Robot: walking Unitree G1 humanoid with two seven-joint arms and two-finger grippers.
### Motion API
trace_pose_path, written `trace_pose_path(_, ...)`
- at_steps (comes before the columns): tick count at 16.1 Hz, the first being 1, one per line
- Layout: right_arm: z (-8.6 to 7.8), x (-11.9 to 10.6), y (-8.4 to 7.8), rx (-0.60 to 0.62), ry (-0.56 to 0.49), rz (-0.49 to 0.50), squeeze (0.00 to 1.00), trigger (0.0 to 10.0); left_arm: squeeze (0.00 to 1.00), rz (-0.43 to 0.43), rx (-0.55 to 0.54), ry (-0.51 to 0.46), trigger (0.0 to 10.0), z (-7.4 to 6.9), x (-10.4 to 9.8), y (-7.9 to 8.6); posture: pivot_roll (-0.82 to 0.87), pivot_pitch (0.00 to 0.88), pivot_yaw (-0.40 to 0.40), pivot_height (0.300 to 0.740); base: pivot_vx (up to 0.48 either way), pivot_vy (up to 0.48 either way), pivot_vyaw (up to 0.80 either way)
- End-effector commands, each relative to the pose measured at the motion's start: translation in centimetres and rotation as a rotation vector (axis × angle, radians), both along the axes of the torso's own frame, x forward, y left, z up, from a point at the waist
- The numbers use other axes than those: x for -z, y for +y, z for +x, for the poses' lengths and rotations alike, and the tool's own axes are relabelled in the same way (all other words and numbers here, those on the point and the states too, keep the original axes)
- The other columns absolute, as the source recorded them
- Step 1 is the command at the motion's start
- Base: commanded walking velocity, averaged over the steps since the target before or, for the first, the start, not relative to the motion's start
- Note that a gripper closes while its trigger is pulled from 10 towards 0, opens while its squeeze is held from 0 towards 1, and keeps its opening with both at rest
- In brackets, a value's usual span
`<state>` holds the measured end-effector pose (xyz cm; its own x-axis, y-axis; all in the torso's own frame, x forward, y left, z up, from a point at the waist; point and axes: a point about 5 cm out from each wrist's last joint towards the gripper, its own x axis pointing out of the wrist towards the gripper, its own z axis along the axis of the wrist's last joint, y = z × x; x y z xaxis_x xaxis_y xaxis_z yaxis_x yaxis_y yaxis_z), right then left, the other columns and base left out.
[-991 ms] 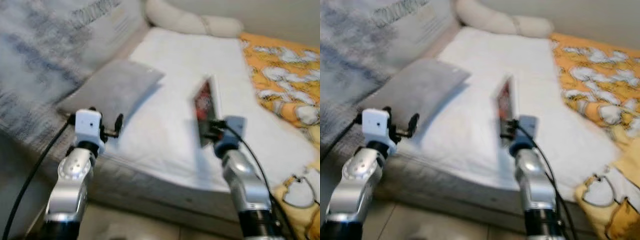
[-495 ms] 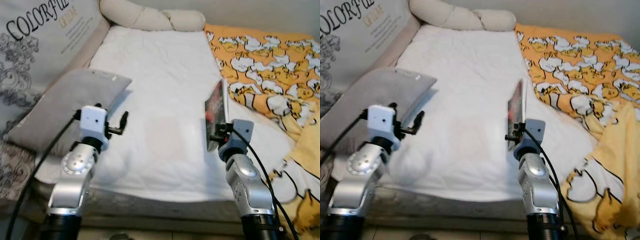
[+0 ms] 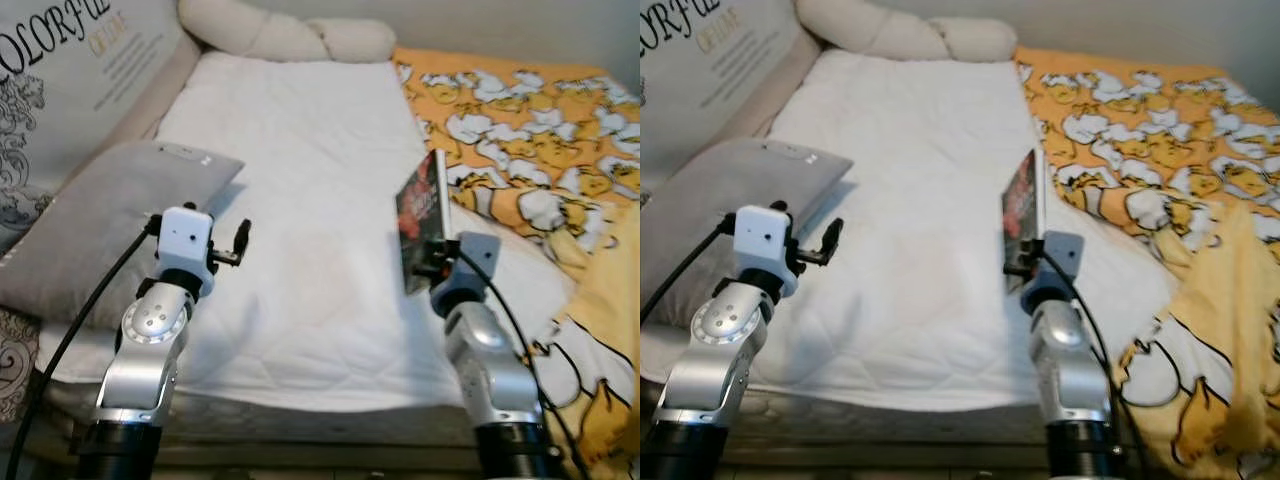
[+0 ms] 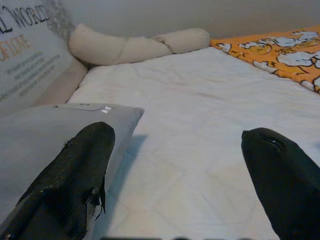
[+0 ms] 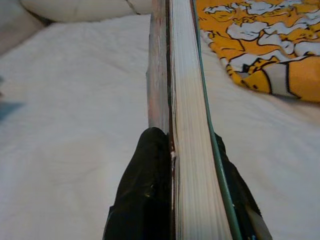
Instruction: Clean up the room
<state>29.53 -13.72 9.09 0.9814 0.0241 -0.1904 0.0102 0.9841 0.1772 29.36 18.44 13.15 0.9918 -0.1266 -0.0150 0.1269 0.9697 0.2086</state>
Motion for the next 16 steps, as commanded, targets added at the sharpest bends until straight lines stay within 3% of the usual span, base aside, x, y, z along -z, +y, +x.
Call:
trace_pose_path(1,0.33,-1.01,-0.17,0.003,-0.045,0.004,0.0,10.0,0.0,0.005,0.008,-0.006,10.0,0.31,-0.24,-0.32,0.04,0.0,-0.046,0.74,0.0,0.352,-0.79)
trace_pose_path(4,0.51,-1.09,-0.16,0.005,-0.049,0.003,0.0,10.0,0.0,0.004,0.009,-0.01,10.0,0.55,-0.35,-0.36,0.04,0.0,-0.045,0.74,0.0,0.385,-0.75)
trace_pose_path(16,0.86,-1.15,0.22,-0.016,-0.055,-0.007,0.0,10.0,0.0,0.021,0.003,-0.017,10.0,0.73,-0.47,-0.21,0.05,0.0,-0.049,0.74,0.0,0.342,0.0)
